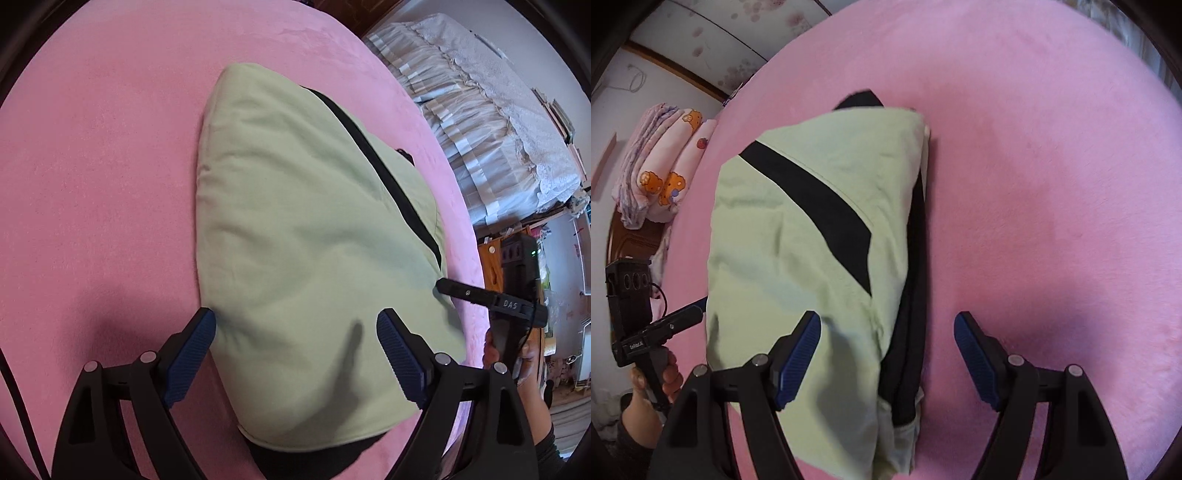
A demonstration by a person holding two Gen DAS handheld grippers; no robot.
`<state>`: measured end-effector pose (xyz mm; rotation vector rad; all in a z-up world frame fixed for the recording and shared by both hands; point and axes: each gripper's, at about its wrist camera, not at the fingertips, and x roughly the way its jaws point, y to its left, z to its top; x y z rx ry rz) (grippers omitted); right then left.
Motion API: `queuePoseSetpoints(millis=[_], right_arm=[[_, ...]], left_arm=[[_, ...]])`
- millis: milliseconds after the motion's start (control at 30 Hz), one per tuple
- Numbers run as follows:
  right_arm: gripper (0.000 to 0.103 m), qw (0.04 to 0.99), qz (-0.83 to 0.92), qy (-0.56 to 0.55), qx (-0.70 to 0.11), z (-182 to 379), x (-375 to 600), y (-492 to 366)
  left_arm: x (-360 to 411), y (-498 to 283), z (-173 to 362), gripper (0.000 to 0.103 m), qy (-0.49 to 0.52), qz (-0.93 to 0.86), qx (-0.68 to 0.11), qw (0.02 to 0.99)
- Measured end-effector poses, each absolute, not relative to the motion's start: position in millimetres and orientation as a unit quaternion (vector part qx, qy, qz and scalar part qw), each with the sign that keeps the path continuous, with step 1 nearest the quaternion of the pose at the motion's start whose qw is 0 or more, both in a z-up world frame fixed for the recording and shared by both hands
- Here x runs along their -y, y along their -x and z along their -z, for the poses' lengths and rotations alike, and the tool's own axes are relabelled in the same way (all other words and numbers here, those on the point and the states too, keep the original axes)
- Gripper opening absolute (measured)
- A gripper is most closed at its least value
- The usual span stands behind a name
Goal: Fold large clothes
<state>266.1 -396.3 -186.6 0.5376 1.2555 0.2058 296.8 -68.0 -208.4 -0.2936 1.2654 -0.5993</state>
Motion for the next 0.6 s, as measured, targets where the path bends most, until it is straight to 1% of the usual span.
queuePoseSetpoints(millis=[200,333,500,567,600], right_arm=[[0.075,0.756,-0.183,-0.301,-0.552,201.6,388.1,-276.7],[0.075,0.759,-0.209,-0.292,-0.544,207.5,370.8,-286.3],[0.075,0.758,-0.22,-0.3,-0.536,215.1,364.9,-300.5],[0.071,0.761,-0.219,-0.293,-0.536,215.0,363.5,-304.4],[0.067,0.764,-0.216,-0.288,-0.535,215.6,361.0,-307.4]], left_arm=[[60.2,-311.0,242.2,0.088,0.183,0.274,-0.598,0.731],[69.0,-311.8,248.1,0.088,0.182,0.293,-0.585,0.734],[84.0,-313.7,252.2,0.095,0.154,0.294,-0.581,0.743],[87.2,-315.6,252.6,0.095,0.151,0.291,-0.58,0.745],[86.3,-316.9,251.5,0.095,0.15,0.29,-0.58,0.746]])
